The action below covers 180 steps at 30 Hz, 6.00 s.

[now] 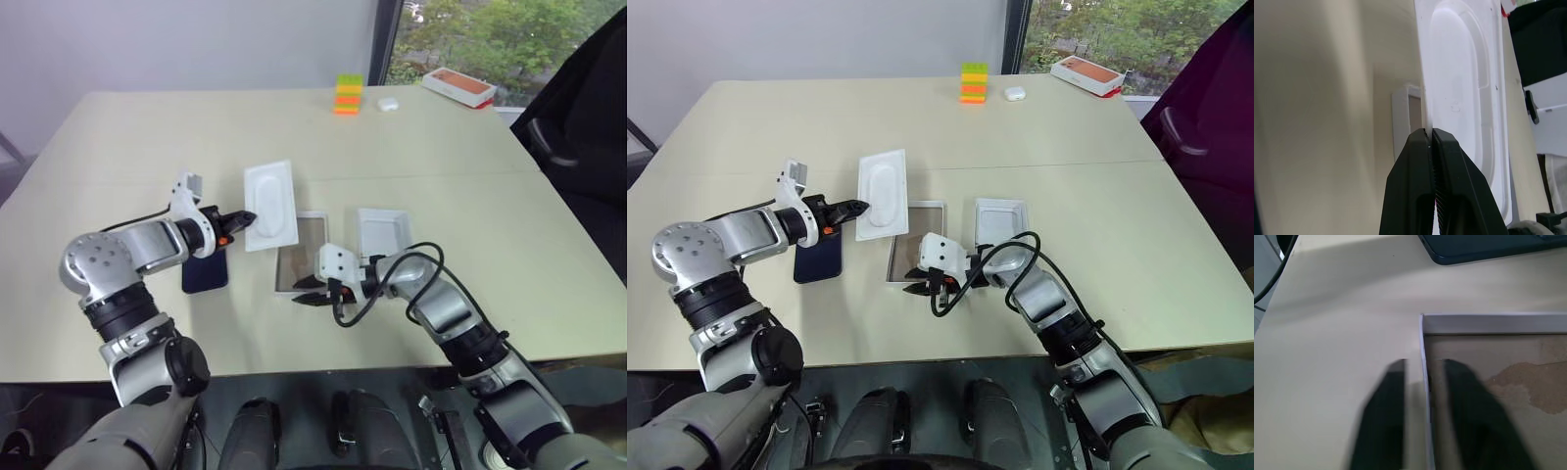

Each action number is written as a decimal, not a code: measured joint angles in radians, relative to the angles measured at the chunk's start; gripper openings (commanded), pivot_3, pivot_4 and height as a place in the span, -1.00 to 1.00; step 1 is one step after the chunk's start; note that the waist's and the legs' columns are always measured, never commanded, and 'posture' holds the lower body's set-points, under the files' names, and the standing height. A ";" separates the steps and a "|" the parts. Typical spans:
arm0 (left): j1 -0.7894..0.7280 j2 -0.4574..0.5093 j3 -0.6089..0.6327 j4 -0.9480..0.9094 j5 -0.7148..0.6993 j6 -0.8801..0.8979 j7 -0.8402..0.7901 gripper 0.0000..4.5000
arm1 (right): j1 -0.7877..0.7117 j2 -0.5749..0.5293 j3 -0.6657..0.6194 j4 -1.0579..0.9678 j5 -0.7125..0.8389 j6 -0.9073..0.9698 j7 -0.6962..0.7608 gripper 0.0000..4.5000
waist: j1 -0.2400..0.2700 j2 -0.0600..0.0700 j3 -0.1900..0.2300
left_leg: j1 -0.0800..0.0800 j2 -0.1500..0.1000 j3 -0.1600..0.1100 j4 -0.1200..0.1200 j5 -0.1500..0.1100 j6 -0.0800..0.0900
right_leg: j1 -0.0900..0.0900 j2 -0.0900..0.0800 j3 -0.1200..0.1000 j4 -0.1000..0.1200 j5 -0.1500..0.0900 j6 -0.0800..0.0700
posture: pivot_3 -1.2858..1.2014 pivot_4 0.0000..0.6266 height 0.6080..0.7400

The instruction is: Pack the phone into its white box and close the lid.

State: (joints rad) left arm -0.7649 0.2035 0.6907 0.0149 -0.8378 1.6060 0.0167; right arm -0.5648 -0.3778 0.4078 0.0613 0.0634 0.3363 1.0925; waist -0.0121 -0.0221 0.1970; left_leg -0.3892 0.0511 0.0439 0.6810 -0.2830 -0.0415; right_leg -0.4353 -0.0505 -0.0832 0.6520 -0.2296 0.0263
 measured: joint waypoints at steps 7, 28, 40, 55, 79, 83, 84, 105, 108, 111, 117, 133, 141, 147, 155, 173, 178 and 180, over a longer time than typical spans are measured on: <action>0.032 -0.021 -0.034 -0.052 -0.087 0.000 0.072 -1.00 | -0.005 -0.070 -0.123 -0.048 0.107 0.012 0.039 0.25 | 0.002 0.000 0.000 | 0.000 0.000 0.000 0.000 0.000 0.000 | 0.000 0.000 0.000 0.000 0.000 0.000 | 0.03 -0.52 1.00; 0.175 -0.092 -0.206 -0.154 -0.223 0.000 0.297 -1.00 | 0.071 -0.260 -0.417 0.018 0.308 -0.058 0.113 0.25 | 0.002 -0.001 0.000 | 0.000 0.000 0.000 -0.001 0.000 0.001 | 0.000 0.001 0.000 -0.002 -0.001 0.001 | 0.03 -0.52 1.00; 0.159 -0.088 -0.209 -0.157 -0.253 0.000 0.306 0.32 | 0.065 -0.239 -0.383 0.061 0.280 -0.106 0.090 0.27 | 0.002 -0.001 0.000 | 0.000 0.000 -0.001 -0.001 0.000 0.001 | 0.001 0.002 0.000 -0.002 -0.001 0.001 | 0.03 -0.52 1.00; 0.071 -0.016 -0.225 -0.139 -0.362 0.000 0.362 0.32 | 0.042 -0.207 -0.364 0.104 0.264 -0.147 0.077 0.27 | 0.004 -0.001 0.000 | 0.000 0.000 0.000 -0.001 0.000 0.000 | 0.000 0.001 0.000 -0.003 0.000 0.000 | 0.03 -0.52 1.00; 0.567 0.528 -0.494 -0.251 0.185 -0.969 -0.678 0.35 | -0.085 0.000 -0.071 0.063 -0.068 -0.089 -0.260 -0.97 | -0.005 0.000 0.000 | -0.002 0.000 0.003 -0.017 0.005 -0.008 | -0.009 0.002 0.001 -0.006 0.000 -0.002 | 0.03 -0.52 1.00; 0.588 0.511 -0.534 -0.207 0.271 -1.054 -0.708 0.35 | -0.115 0.016 0.025 0.093 -0.190 -0.118 -0.303 -0.97 | 0.002 0.000 0.000 | -0.002 0.001 0.001 -0.017 0.005 -0.008 | -0.009 0.003 0.000 -0.005 0.000 -0.002 | 0.03 -0.52 1.00; 0.591 0.511 -0.542 -0.202 0.286 -1.064 -0.714 0.35 | -0.115 0.020 0.037 0.103 -0.204 -0.117 -0.304 -0.97 | 0.003 0.000 0.000 | -0.002 0.001 0.001 -0.017 0.005 -0.008 | -0.009 0.003 0.000 -0.005 0.000 -0.002 | 0.03 -0.52 1.00; 0.594 0.353 -0.678 -0.191 0.374 -1.080 -0.721 0.35 | -0.160 0.087 0.119 0.161 -0.309 -0.181 -0.259 -0.97 | -0.001 -0.001 0.000 | -0.001 0.001 0.002 -0.016 0.005 -0.007 | -0.009 0.002 0.000 -0.004 0.000 -0.001 | 0.03 -0.52 1.00; 0.592 0.335 -0.684 -0.191 0.374 -1.068 -0.715 0.35 | -0.185 0.099 0.117 0.163 -0.310 -0.178 -0.259 -0.97 | -0.001 -0.001 0.000 | -0.001 0.001 0.002 -0.016 0.005 -0.007 | -0.009 0.003 0.000 -0.004 0.000 -0.001 | 0.03 -0.52 1.00; 0.592 0.324 -0.690 -0.196 0.374 -1.063 -0.711 0.35 | -0.192 0.104 0.121 0.174 -0.323 -0.191 -0.261 -0.97 | -0.001 -0.001 0.000 | -0.001 0.001 0.002 -0.016 0.005 -0.007 | -0.009 0.003 0.000 -0.004 0.000 -0.001 | 0.03 -0.52 1.00; 0.593 0.310 -0.696 -0.220 0.376 -1.045 -0.698 0.35 | -0.191 0.106 0.137 0.189 -0.356 -0.217 -0.263 -0.97 | 0.000 -0.001 0.000 | -0.001 0.001 0.002 -0.016 0.005 -0.007 | -0.008 0.002 0.000 -0.004 0.000 -0.001 | 0.03 -0.52 1.00; 0.595 0.311 -0.676 -0.232 0.376 -1.047 -0.694 0.35 | -0.280 0.088 0.137 0.346 -0.442 -0.293 -0.305 -0.97 | -0.002 -0.001 0.000 | -0.001 0.001 0.002 -0.015 0.005 -0.007 | -0.008 0.002 0.000 -0.003 0.000 -0.002 | 0.03 -0.52 1.00; 0.594 0.308 -0.676 -0.232 0.377 -1.047 -0.692 0.35 | -0.298 0.140 0.147 0.396 -0.474 -0.345 -0.320 -0.97 | -0.002 -0.001 0.000 | -0.001 0.001 0.002 -0.015 0.005 -0.007 | -0.008 0.002 0.001 -0.003 0.000 -0.002 | 0.03 -0.52 1.00; 0.595 0.306 -0.675 -0.232 0.377 -1.045 -0.684 0.35 | -0.291 0.172 0.147 0.398 -0.473 -0.336 -0.316 -0.97 | -0.002 -0.001 0.000 | -0.001 0.001 0.002 -0.015 0.005 -0.007 | -0.008 0.003 0.001 -0.003 0.001 -0.002 | 0.03 -0.52 1.00; 0.595 0.303 -0.674 -0.234 0.375 -1.045 -0.684 0.35 | -0.287 0.128 0.133 0.388 -0.463 -0.364 -0.291 -0.97 | 0.001 -0.001 0.000 | -0.001 0.001 0.002 -0.015 0.005 -0.007 | -0.008 0.002 0.001 -0.003 0.001 -0.002 | 0.03 -0.52 1.00; 0.580 0.280 -0.678 -0.234 0.376 -1.044 -0.683 0.35 | -0.245 0.036 0.109 0.299 -0.458 -0.380 -0.224 -0.97 | 0.000 -0.001 0.000 | -0.001 0.001 0.002 -0.014 0.005 -0.007 | -0.008 0.003 0.001 -0.003 0.001 -0.002 | 0.03 -0.52 1.00; 0.575 0.269 -0.679 -0.234 0.376 -1.043 -0.679 0.35 | -0.246 0.040 0.111 0.313 -0.468 -0.410 -0.236 -0.97 | 0.000 -0.001 0.000 | -0.001 0.001 0.002 -0.014 0.005 -0.007 | -0.008 0.002 0.001 -0.003 0.001 -0.002 | 0.03 -0.52 1.00; 0.575 0.268 -0.679 -0.234 0.376 -1.043 -0.679 0.35 | -0.246 0.047 0.103 0.322 -0.457 -0.410 -0.240 -0.97 | 0.000 -0.001 0.000 | -0.001 0.001 0.002 -0.014 0.005 -0.007 | -0.008 0.003 0.000 -0.003 0.001 -0.002 | 0.03 -0.52 1.00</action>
State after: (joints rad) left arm -0.1901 0.4713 0.0114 -0.2192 -0.4618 0.5634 -0.6623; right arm -0.8112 -0.3309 0.5111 0.3834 -0.3938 -0.0739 0.8521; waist -0.0119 -0.0229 0.1968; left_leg -0.3899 0.0518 0.0455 0.6671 -0.2781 -0.0487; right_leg -0.4429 -0.0480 -0.0827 0.6494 -0.2289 0.0243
